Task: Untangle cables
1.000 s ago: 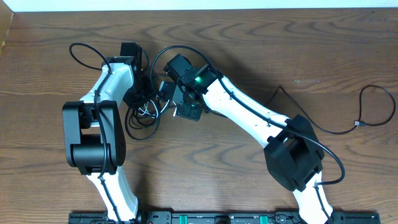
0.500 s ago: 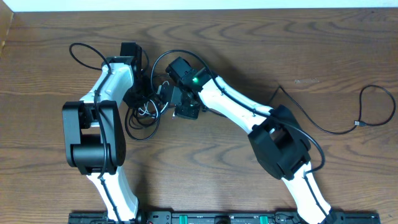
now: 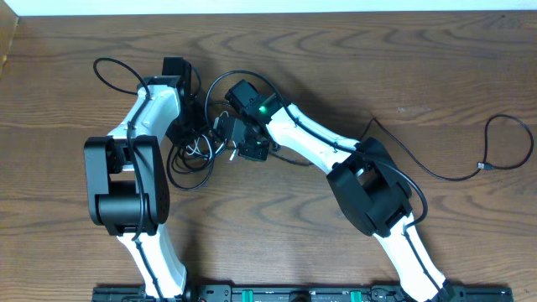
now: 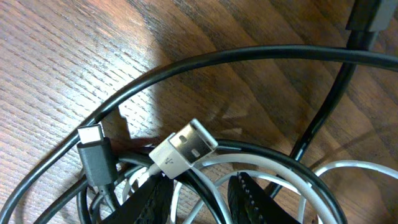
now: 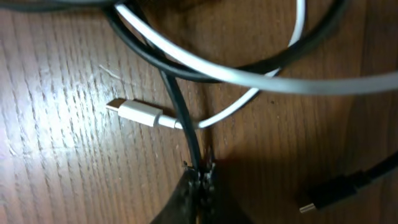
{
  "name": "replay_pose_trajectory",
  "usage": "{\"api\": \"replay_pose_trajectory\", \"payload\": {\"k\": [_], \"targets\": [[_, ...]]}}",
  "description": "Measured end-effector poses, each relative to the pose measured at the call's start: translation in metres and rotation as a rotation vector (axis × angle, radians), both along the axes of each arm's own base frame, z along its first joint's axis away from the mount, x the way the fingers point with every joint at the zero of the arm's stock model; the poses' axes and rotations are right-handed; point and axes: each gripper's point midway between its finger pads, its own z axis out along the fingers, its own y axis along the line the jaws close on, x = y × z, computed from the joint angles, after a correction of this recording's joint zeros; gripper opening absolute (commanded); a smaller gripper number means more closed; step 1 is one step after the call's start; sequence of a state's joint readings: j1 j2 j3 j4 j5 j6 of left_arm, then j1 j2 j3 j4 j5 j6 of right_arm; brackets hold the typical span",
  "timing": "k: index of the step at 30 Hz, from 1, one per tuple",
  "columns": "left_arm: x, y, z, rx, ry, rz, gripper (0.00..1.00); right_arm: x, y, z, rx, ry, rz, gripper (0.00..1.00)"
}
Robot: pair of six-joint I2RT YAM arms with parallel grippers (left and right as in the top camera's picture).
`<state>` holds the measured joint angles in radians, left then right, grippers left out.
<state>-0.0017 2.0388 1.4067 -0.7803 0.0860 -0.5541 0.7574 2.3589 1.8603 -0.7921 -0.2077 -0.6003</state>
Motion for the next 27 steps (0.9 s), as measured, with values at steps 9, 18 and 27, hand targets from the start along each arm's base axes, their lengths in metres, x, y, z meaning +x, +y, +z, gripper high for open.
{"api": "replay_pose_trajectory", "payload": {"k": [9, 18, 27], "targets": [[0.000, 0.000, 0.000, 0.003, 0.000, 0.000, 0.34, -0.024, -0.018, -0.001, -0.073, 0.106, -0.008, 0.01], [-0.001, -0.003, 0.000, -0.016, 0.004, -0.001, 0.34, -0.052, -0.071, 0.003, -0.304, 0.196, -0.039, 0.01], [-0.001, 0.009, 0.000, -0.013, 0.004, 0.030, 0.35, -0.047, -0.138, 0.009, -0.510, 0.240, -0.187, 0.01]]}}
